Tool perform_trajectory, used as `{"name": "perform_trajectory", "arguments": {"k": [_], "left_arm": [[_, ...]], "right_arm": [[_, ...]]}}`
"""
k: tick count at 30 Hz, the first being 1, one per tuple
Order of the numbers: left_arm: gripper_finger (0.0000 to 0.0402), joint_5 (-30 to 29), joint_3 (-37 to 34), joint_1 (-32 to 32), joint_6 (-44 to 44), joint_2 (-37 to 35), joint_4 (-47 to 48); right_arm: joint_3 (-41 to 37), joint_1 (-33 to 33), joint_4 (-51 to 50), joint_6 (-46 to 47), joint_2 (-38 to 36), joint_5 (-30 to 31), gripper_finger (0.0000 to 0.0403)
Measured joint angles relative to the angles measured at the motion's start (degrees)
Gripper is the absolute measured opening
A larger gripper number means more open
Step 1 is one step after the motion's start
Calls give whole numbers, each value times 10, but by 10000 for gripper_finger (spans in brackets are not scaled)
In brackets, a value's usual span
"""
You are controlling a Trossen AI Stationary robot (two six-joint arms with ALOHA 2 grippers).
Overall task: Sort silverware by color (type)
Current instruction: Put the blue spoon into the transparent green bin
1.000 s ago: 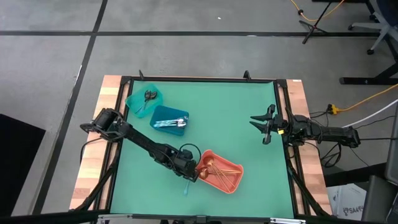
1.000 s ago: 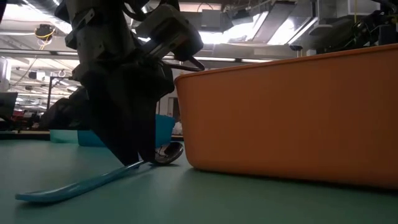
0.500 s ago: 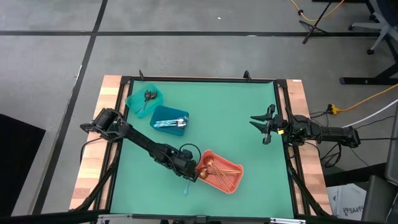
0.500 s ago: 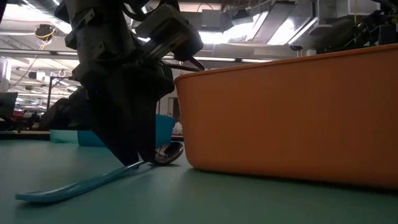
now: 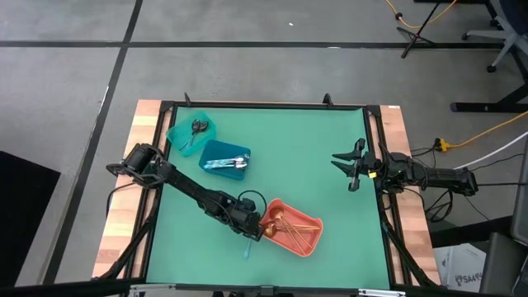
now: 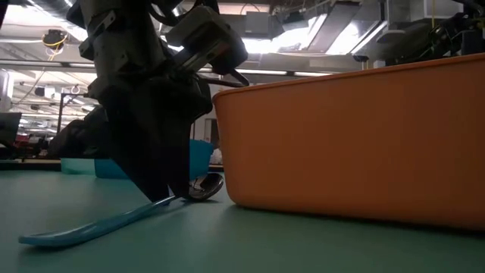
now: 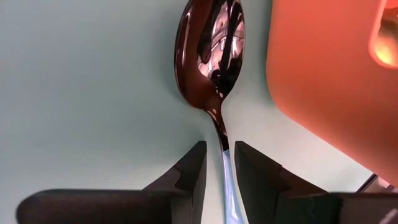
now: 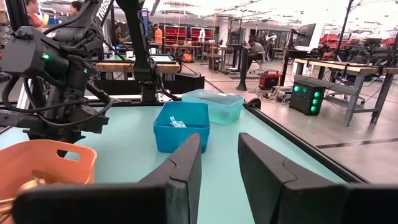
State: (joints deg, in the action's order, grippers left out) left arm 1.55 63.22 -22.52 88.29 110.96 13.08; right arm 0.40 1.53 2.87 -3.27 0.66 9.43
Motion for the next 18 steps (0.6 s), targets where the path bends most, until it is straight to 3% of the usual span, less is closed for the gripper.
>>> {"name": "perform_trajectory", "arguments": {"k": [18], "left_arm": [[76, 13, 0, 8, -3, 0, -2]], "right_arm": [[0, 0, 0, 0, 0, 0, 97]]}}
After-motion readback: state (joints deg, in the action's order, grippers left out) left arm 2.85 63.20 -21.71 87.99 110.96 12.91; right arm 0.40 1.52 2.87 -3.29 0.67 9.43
